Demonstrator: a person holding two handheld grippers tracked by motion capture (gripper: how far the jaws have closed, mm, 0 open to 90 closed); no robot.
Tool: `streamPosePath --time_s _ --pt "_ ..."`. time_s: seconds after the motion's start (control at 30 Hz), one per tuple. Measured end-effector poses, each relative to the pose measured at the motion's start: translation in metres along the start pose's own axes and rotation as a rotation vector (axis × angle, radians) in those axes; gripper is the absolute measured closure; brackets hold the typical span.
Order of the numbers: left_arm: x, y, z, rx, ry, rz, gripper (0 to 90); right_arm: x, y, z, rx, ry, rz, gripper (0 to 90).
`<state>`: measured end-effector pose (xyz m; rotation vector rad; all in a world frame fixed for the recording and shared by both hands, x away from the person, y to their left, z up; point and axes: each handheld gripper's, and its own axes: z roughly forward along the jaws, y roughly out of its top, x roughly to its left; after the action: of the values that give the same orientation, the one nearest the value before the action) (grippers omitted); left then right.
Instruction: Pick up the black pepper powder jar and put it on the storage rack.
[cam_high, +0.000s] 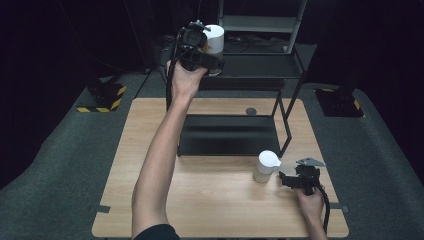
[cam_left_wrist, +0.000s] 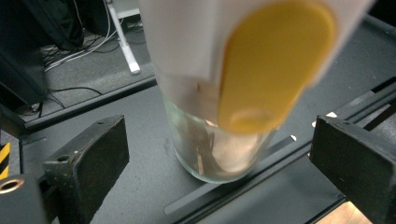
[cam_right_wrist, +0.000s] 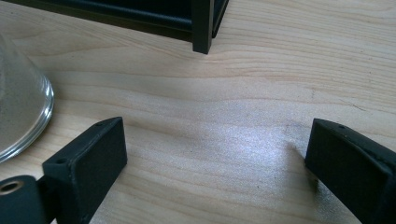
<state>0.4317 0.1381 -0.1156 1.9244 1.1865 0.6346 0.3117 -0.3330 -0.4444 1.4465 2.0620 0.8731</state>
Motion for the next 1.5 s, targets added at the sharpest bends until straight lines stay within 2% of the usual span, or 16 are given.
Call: streamPosePath --time_s 0.5,0.97,1.23,1.5 --pt "0.0 -0.018 -0.012 -0.011 -0.027 0.028 5.3 0.0 0.0 0.0 0.0 0.0 0.0 4.4" --pt "0.0 -0.041 -0.016 -0.019 -0.037 0.027 5.5 0.0 0.0 0.0 0.001 0.0 -0.001 4.4" --pt "-0.003 -0.052 -0.014 -0.008 -0.049 0.039 5.3 0.0 0.0 0.0 0.0 0.0 -0.001 4.4" --pt "0.0 -0.067 -0.014 -0.016 -0.059 0.029 5.3 0.0 0.0 0.0 0.0 0.0 -0.001 4.4"
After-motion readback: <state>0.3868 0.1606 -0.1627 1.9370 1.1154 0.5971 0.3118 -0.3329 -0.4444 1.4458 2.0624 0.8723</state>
